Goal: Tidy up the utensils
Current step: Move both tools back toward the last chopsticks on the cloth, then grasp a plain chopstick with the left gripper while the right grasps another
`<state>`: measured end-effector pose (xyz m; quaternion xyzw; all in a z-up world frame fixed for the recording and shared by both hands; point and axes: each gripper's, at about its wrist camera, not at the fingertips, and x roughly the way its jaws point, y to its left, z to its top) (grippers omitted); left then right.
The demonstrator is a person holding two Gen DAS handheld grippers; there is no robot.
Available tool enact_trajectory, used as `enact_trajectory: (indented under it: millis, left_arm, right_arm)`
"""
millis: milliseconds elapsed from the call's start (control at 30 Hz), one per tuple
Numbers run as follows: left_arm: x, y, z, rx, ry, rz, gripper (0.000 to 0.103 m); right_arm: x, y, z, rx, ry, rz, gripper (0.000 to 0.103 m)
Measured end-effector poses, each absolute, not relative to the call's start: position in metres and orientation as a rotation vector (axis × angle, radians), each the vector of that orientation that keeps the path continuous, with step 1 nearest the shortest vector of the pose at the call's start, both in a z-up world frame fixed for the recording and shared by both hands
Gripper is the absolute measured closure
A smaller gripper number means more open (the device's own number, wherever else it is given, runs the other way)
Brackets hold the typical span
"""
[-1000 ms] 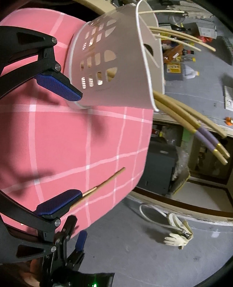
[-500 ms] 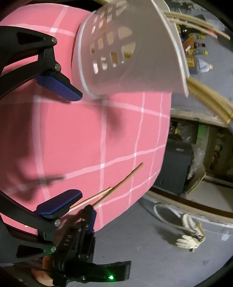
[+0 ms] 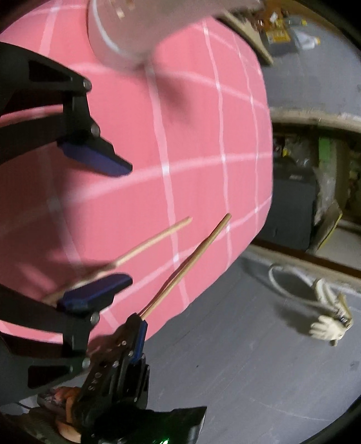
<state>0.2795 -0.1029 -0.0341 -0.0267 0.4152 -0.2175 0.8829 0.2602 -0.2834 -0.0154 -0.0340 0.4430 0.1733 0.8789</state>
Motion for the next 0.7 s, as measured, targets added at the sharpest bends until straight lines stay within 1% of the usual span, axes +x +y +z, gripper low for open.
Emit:
enact_trajectory:
  millis: [33, 100, 200, 267, 300, 333, 400, 533, 700]
  left_arm:
    - [0.284, -0.107, -0.036, -0.057, 0.885, -0.468, 0.05]
    - [0.292, -0.113, -0.041, -0.066, 0.92, -0.483, 0.064]
    - [0.306, -0.119, -0.043, -0.084, 0.944, -0.477, 0.076]
    - [0.314, -0.118, -0.042, -0.115, 0.966, -0.48, 0.079]
    - [0.317, -0.118, -0.041, -0.128, 0.976, -0.478, 0.081]
    - [0.322, -0.117, -0.042, -0.137, 0.988, -0.47, 0.082]
    - [0.328, -0.118, -0.041, -0.136, 1.003, -0.45, 0.09]
    - [0.337, -0.118, -0.039, -0.147, 1.031, -0.439, 0.092]
    - [0.343, -0.12, -0.037, -0.158, 1.05, -0.435, 0.093]
  right_arm:
    - [0.257, -0.286, -0.015, -0.072, 0.929, 0.362, 0.098]
    - [0.254, -0.288, -0.013, -0.068, 0.936, 0.369, 0.097]
    - [0.255, -0.292, -0.013, -0.066, 0.948, 0.38, 0.095]
    - [0.261, -0.289, -0.011, -0.081, 0.959, 0.387, 0.089]
    - [0.265, -0.286, -0.011, -0.091, 0.964, 0.392, 0.081]
    - [0.268, -0.284, -0.01, -0.098, 0.966, 0.396, 0.077]
    - [0.28, -0.276, -0.01, -0.12, 0.976, 0.398, 0.077]
    - [0.312, -0.267, -0.013, -0.137, 1.01, 0.4, 0.078]
    - [0.355, -0.258, -0.015, -0.089, 1.068, 0.434, 0.078]
